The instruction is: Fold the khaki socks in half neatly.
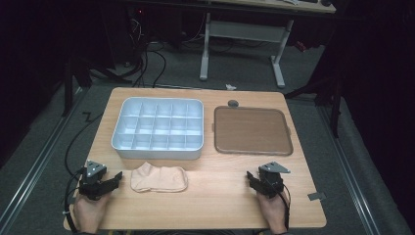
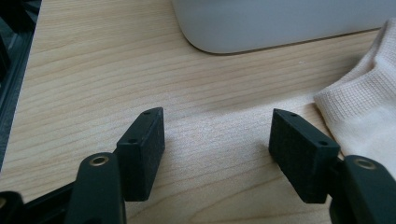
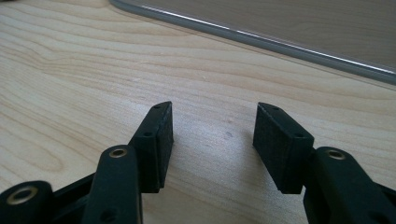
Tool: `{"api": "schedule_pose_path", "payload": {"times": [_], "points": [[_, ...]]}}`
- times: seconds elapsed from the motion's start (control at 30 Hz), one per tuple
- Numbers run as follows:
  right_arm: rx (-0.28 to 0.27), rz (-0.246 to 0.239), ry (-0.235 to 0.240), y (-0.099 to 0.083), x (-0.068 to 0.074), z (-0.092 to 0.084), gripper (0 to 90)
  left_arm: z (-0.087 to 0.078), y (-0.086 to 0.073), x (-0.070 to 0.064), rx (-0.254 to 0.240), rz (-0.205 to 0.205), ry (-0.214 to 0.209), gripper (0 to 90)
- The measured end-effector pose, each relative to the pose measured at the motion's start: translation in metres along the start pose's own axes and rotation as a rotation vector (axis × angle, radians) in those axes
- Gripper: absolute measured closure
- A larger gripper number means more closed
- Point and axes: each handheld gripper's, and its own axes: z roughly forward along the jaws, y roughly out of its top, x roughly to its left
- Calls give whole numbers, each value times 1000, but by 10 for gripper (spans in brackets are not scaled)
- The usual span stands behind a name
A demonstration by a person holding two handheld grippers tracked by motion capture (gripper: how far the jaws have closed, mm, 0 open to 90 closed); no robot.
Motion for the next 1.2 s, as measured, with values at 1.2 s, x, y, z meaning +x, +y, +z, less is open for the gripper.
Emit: {"api": "schedule_pose_path", "payload": {"times": [1.2], "points": [[-6,-19,11,-2,0,-2,553,-1,0,-1,-4,0,-24,388]]}}
